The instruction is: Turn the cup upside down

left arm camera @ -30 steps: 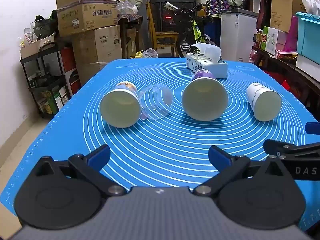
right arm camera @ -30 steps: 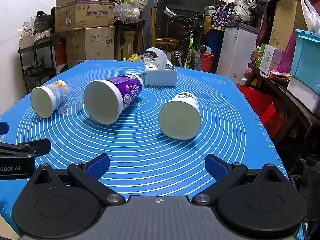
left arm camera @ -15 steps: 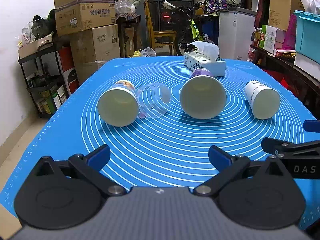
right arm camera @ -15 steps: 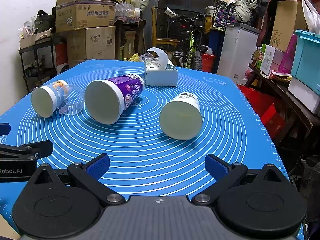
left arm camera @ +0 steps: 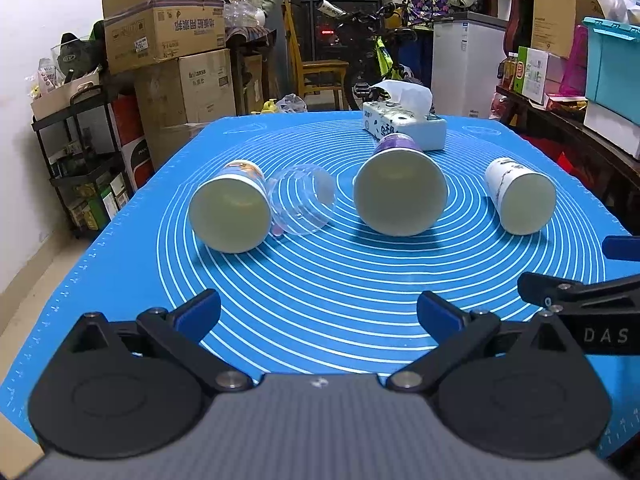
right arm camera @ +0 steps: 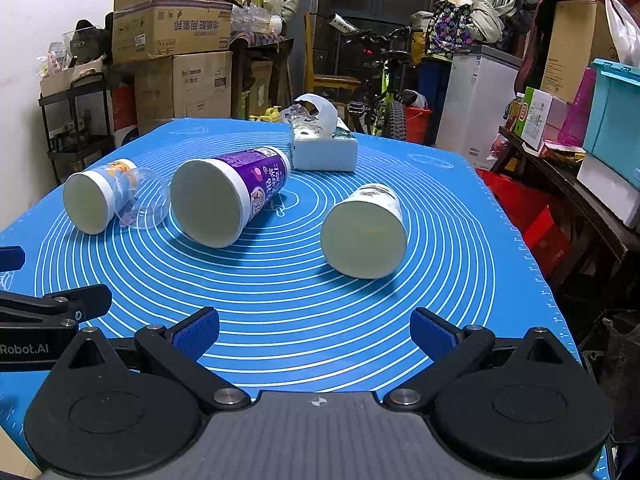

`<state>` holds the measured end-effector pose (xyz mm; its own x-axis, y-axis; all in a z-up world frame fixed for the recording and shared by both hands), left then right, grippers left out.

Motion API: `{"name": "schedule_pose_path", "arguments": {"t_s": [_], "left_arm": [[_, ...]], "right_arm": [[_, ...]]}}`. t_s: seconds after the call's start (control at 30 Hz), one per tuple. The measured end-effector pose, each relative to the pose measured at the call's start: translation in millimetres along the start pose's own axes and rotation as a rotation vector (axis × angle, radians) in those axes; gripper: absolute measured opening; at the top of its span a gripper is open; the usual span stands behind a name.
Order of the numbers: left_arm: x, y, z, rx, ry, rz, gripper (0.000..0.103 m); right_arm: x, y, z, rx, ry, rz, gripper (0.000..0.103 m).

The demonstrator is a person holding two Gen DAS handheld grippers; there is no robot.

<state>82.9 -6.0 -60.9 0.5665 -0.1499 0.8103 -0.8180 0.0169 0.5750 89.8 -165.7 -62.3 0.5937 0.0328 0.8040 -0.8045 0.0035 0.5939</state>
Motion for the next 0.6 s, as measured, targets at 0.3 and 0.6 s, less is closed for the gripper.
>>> {"name": "schedule_pose_path", "arguments": {"t_s": [0.3, 0.6], "left_arm": [[-0.3, 0.3, 0.9, -0.004, -0.002, 0.000, 0.103], [0.3, 0.8, 1.0, -0.005, -0.002, -0.001, 0.103]], "right_arm": [[-0.2, 0.4, 0.6, 0.000, -0.001, 0.000, 0.101], [-0.1, 0.0, 0.5, 0.000, -0.001, 0.000, 0.101]]}}
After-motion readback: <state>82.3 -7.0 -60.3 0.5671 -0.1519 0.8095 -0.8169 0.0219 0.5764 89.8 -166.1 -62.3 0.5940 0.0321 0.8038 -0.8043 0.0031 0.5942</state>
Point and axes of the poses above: each gripper's, at about its wrist camera, not at the fingertips, and y roughly against the way its jaws point, z to its right, x to its top, the point moved 10 cm from there along -y, roughly the way its jaws point, and after that the axes turned 4 degrees about -y, right-handed, at the moved point
